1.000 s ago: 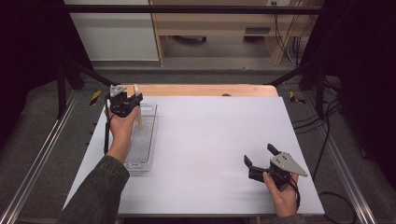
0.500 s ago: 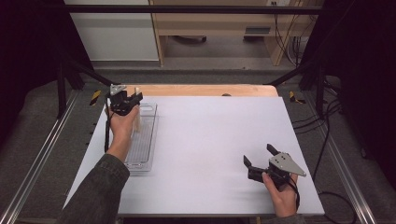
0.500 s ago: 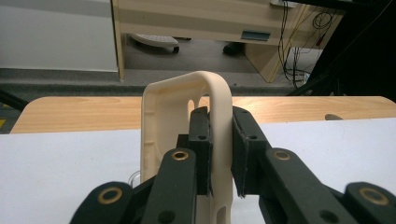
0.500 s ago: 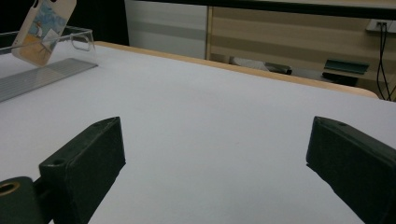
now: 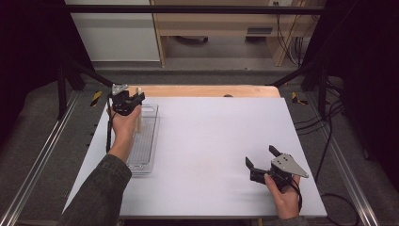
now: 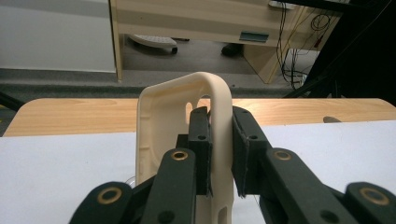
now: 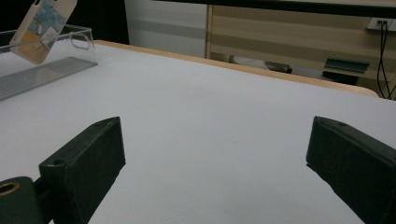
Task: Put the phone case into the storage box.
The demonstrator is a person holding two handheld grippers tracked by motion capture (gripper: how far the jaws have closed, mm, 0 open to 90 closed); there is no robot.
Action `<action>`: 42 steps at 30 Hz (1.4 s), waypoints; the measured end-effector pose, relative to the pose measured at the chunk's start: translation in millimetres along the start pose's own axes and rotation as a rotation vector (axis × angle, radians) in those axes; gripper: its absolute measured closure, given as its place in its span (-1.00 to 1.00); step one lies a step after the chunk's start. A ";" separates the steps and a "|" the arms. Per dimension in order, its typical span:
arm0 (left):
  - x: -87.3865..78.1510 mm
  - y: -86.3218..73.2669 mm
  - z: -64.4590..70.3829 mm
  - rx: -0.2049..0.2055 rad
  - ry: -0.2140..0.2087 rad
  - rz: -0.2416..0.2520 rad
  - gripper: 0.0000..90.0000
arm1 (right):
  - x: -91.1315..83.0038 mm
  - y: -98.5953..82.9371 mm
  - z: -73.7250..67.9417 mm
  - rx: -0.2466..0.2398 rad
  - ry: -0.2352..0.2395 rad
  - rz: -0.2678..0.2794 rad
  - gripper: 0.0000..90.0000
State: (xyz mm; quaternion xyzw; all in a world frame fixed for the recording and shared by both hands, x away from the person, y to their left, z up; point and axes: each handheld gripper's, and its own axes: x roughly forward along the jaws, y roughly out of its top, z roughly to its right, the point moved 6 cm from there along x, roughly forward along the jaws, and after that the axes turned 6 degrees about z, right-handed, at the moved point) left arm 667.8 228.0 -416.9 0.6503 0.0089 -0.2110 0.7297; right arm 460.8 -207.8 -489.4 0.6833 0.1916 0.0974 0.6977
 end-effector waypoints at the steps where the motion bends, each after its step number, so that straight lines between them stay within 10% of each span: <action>1: 0.3 0.0 0.1 -0.002 0.000 0.001 0.75 | 0.0 0.1 0.3 -0.001 -0.001 0.001 -0.90; 42: 11.1 0.3 8.8 0.010 -0.026 -0.003 0.72 | -0.6 -1.8 3.3 0.007 0.003 -0.006 -0.90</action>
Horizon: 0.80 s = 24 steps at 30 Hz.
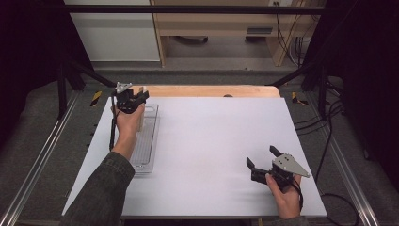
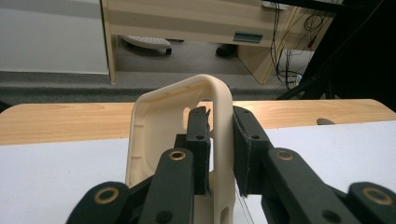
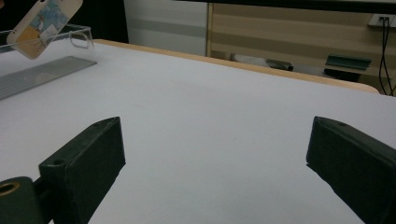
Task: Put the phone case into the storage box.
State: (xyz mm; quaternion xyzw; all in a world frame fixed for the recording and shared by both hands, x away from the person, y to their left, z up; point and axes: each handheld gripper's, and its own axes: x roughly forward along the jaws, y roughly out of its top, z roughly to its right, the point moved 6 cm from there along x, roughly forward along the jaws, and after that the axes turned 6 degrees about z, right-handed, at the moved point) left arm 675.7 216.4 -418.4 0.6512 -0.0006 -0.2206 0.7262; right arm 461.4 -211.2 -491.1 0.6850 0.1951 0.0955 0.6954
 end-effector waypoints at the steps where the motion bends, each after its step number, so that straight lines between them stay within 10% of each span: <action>1: 0.4 -0.4 0.7 0.000 -0.001 -0.001 0.72 | 0.0 -0.1 0.0 0.001 0.000 0.000 -0.90; 24: 3.7 -5.8 6.3 0.014 -0.008 -0.023 0.66 | 0.4 -1.0 -0.9 0.003 0.005 -0.007 -0.90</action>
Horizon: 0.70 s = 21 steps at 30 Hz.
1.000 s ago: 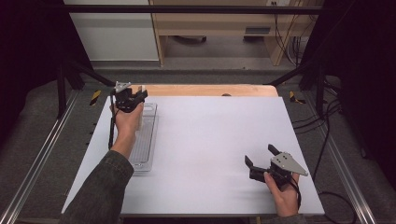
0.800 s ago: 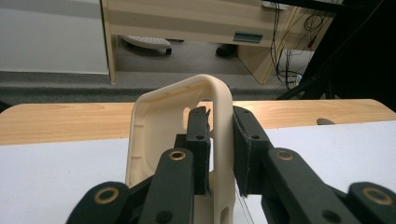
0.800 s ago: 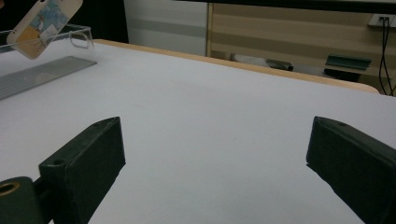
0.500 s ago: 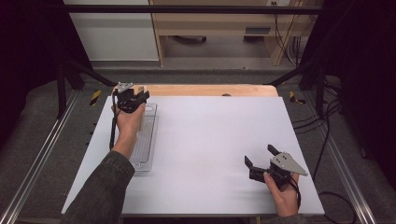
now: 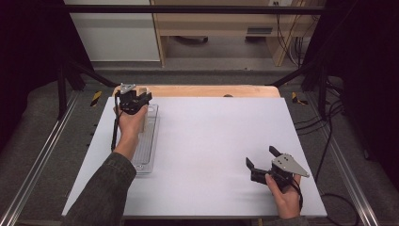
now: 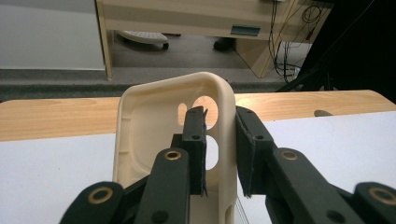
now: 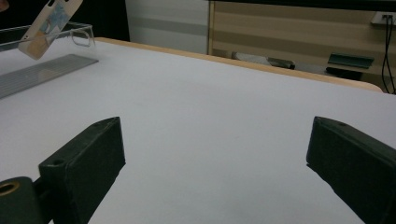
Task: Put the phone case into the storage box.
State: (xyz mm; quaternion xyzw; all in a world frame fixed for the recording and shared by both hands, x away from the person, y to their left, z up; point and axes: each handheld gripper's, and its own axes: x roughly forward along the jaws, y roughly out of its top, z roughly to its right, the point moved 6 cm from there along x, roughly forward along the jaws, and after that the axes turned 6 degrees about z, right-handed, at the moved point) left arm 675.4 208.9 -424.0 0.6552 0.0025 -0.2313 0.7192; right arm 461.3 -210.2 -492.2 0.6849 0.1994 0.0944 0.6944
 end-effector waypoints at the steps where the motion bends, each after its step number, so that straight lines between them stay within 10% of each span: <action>1: 0.1 -0.4 0.4 0.002 0.000 -0.002 0.66 | 0.0 0.0 0.1 0.000 0.000 0.000 -0.90; 21: 2.0 -5.5 0.6 -0.008 -0.005 -0.005 0.63 | 1.3 -1.0 -1.4 0.004 0.004 -0.004 -0.90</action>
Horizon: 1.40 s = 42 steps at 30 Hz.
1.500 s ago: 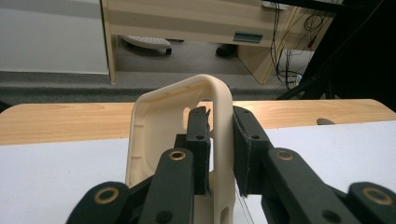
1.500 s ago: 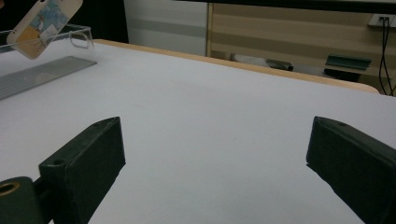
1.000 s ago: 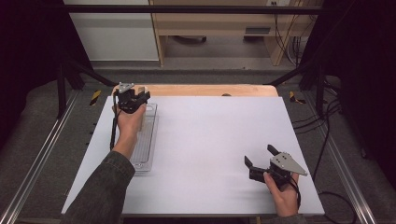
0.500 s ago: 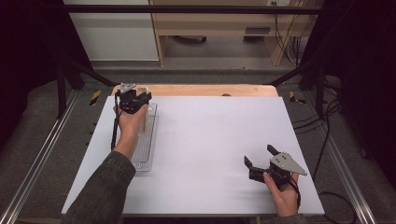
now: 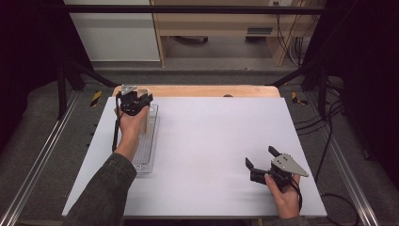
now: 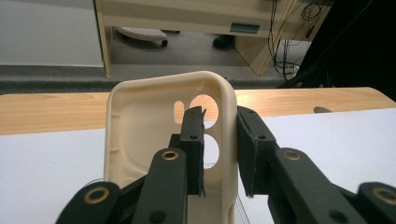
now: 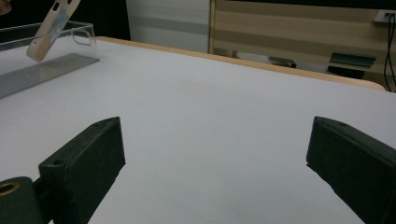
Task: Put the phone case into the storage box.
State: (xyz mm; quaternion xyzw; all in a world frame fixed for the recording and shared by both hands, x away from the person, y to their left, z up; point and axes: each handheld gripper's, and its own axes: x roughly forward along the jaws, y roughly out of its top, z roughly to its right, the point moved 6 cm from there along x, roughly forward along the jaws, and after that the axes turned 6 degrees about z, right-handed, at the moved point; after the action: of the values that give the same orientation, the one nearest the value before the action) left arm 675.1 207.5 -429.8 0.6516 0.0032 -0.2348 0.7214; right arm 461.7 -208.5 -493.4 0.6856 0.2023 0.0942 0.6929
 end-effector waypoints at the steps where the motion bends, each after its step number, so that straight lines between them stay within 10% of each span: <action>1: 0.2 -0.1 0.1 -0.001 0.000 0.001 0.63 | 0.1 0.1 -0.1 0.000 0.001 0.000 -0.90; 42: 8.6 -6.8 -0.6 -0.041 -0.014 0.010 0.58 | -1.7 0.5 2.1 0.000 -0.005 0.001 -0.91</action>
State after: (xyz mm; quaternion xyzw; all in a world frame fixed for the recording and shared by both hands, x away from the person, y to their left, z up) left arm 680.6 205.0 -438.9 0.6350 -0.0005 -0.2355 0.7358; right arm 461.1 -211.1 -492.7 0.6858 0.2004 0.0928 0.6935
